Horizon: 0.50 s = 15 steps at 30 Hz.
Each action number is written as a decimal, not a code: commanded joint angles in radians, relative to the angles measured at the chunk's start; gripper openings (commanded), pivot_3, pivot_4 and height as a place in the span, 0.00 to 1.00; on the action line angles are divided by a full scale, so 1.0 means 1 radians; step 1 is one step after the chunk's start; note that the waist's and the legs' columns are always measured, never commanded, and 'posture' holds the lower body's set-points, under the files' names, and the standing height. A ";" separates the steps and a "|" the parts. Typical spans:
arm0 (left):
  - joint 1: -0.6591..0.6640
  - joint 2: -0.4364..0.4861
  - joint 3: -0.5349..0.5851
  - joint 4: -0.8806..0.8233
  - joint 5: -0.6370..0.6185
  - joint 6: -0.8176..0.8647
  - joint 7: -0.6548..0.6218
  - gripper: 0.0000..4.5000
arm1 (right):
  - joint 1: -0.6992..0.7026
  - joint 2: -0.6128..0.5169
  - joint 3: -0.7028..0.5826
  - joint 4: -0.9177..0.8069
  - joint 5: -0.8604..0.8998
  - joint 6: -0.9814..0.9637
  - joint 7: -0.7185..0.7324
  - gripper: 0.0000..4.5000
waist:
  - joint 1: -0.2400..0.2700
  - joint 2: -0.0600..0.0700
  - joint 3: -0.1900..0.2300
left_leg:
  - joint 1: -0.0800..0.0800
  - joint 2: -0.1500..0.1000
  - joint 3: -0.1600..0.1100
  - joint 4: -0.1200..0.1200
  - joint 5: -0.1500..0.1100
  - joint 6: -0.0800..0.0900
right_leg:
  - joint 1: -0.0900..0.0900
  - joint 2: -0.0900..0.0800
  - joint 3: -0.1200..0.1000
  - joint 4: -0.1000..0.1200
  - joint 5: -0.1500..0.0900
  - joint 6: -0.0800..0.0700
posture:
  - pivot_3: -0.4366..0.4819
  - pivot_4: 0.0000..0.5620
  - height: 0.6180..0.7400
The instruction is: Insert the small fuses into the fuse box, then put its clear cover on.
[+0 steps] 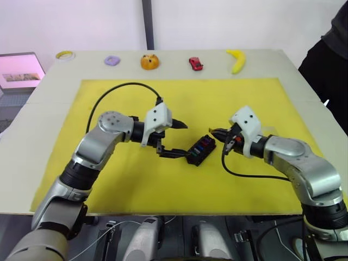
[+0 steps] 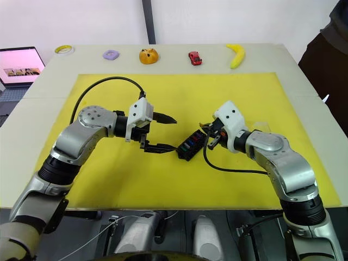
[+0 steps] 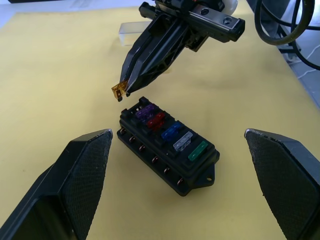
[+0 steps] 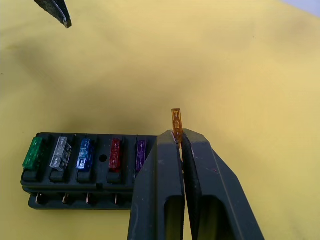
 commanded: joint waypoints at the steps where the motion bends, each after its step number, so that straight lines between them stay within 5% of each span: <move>1: -0.023 0.002 0.001 0.012 0.016 -0.024 -0.018 0.99 | 0.001 -0.004 -0.006 -0.039 0.008 -0.010 0.003 0.00 | 0.000 0.000 0.000 | 0.000 0.000 0.000 0.000 0.000 0.000 | 0.000 0.000 0.000 0.000 0.000 0.000 | 0.48 0.27 0.96; 15: -0.069 -0.052 -0.006 0.104 0.070 -0.082 -0.046 0.99 | 0.024 -0.005 -0.011 -0.054 0.010 -0.002 -0.005 0.00 | 0.000 0.000 0.000 | 0.000 0.000 0.000 0.000 0.000 0.000 | 0.000 0.000 0.000 0.000 0.000 0.000 | 0.48 0.27 0.96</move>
